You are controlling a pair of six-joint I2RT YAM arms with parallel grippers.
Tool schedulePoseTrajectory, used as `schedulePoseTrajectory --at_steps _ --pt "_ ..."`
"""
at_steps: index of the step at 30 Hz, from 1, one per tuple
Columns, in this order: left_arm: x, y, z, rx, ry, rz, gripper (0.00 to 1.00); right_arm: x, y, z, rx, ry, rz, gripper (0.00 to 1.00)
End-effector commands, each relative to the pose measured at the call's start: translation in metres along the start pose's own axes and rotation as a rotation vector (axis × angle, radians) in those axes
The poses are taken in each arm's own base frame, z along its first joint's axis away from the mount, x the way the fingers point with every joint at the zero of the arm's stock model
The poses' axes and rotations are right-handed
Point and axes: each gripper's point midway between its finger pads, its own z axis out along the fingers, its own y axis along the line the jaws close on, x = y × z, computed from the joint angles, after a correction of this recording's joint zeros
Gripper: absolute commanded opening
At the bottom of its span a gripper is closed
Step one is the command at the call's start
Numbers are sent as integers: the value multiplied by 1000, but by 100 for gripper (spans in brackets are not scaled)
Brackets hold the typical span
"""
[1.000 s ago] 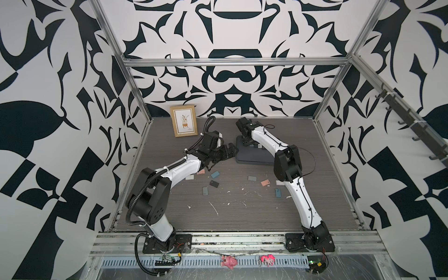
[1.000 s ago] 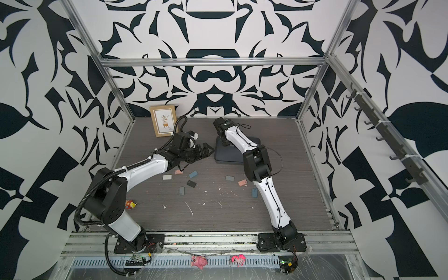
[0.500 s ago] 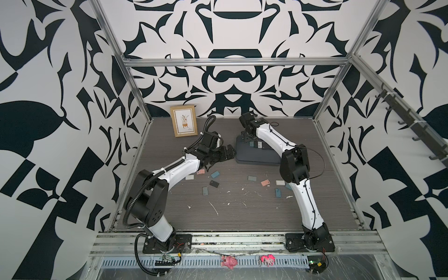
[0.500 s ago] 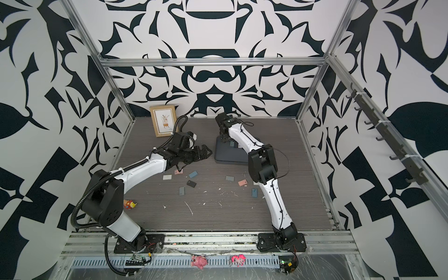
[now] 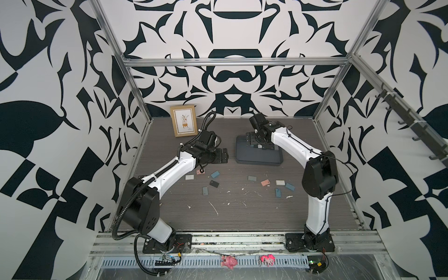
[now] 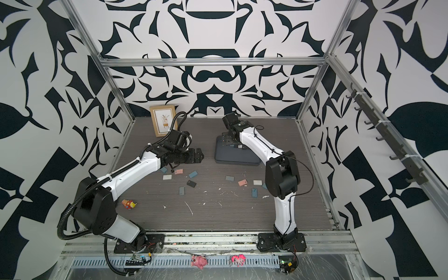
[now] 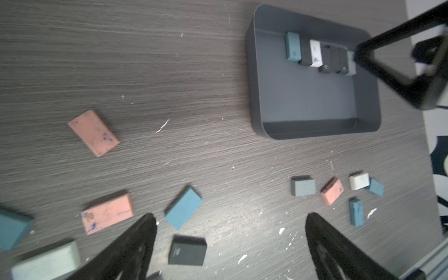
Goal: Put the eraser in the storage box
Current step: Pick up the eraser from the center of the board.
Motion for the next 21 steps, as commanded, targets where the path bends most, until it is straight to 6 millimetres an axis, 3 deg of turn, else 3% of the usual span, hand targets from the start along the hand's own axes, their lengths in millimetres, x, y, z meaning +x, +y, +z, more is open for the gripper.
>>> schedulePoseTrajectory --at_steps 1,10,21 --pt "21 18 -2 -80 105 55 99 11 14 -24 -124 -19 20 98" --pt "58 38 28 -132 240 43 98 76 15 -46 -239 37 33 98" --pt "76 52 62 -184 317 33 89 114 9 -37 -226 78 50 98"
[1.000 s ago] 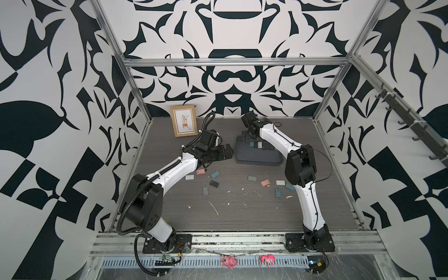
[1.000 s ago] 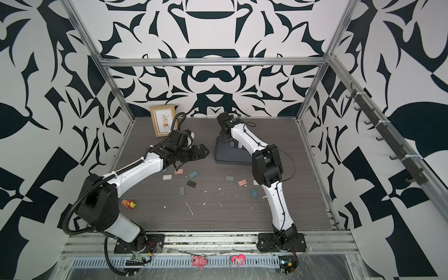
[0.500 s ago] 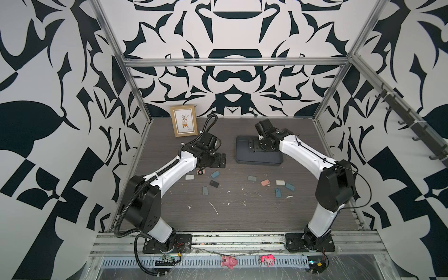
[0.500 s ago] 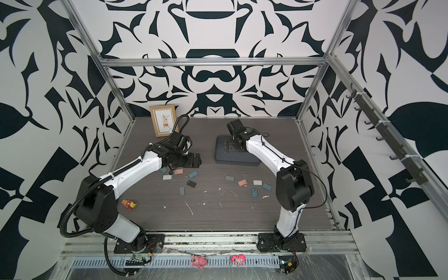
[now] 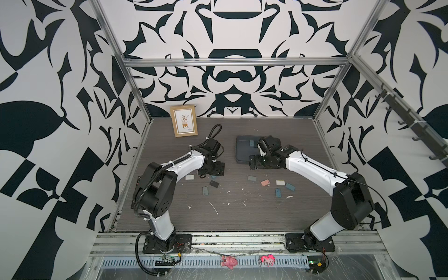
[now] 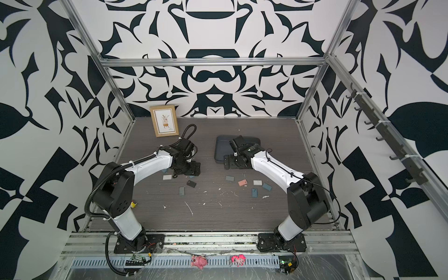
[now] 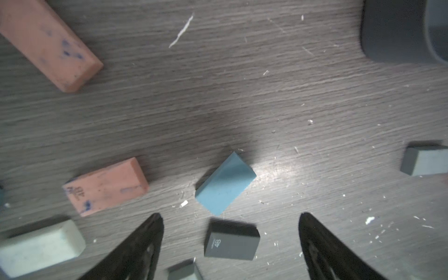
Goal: Put the eraser in the storage box
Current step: Pick up the eraser from the center of the board.
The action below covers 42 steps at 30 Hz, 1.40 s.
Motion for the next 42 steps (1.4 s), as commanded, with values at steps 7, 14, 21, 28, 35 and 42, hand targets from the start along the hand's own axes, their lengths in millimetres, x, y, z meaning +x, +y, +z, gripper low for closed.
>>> schedulePoseTrajectory --at_steps 7,14,21,28,35,42 --pt "20 12 23 -54 76 10 86 0 5 1 -36 -23 36 98" --pt "26 8 31 -86 85 47 80 0 7 6 -37 -17 42 98" --pt "25 18 41 -179 100 83 70 -2 7 2 -40 -26 46 98" --pt "18 26 43 -239 80 94 63 -4 8 -1 -43 -32 44 99" --pt "10 19 50 -214 74 92 57 -6 9 -1 -45 -34 43 99" --pt "15 19 52 -204 85 82 38 -7 9 -2 -46 -39 42 99"
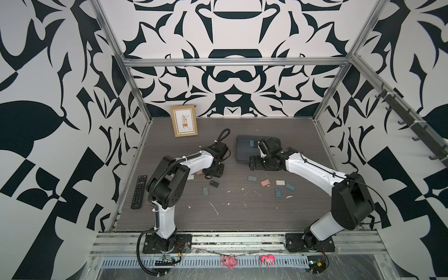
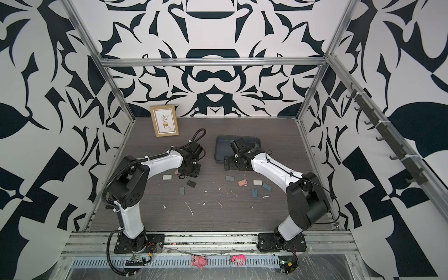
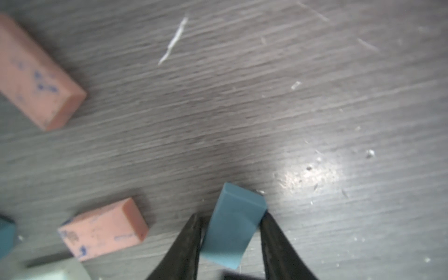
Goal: Put the eraser in the storage box
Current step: Pick up the eraser from the center of the board.
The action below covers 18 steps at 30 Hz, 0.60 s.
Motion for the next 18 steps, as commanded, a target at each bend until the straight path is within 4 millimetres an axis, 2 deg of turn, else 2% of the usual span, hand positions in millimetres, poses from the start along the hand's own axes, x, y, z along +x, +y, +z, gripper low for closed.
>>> schedulePoseTrajectory --at_steps 1,8,12,18 --pt "23 7 19 -25 83 -6 37 -10 6 -9 -21 -35 3 99" --pt "30 5 22 -7 95 -17 24 -12 9 -9 -30 -38 2 99" --pt "26 0 18 18 88 -28 22 -14 12 -13 -44 -46 1 99" --pt "11 -13 -1 92 45 -51 20 -17 15 -19 -75 -51 7 99"
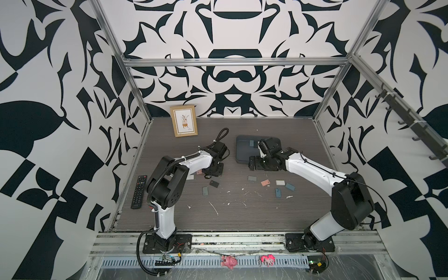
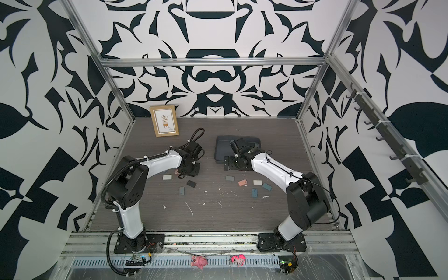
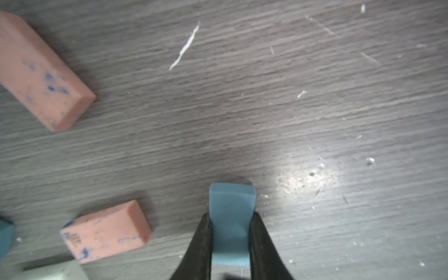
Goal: Put the eraser in the storage box
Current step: Pick up the eraser from the center of the board.
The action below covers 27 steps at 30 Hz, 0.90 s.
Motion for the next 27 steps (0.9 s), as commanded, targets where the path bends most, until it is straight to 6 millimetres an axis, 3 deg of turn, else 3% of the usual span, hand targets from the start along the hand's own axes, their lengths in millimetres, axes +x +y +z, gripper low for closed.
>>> schedulePoseTrajectory --at_steps 1,13,27 --pt "9 -12 -2 73 45 -27 20 -20 12 -20 -59 -64 11 99" --pt "-35 -27 -44 121 -61 -36 20 -42 -5 -37 -102 -105 82 99" --pt "-111 -62 -80 223 -198 -45 20 -75 -45 -58 -116 -170 198 99"
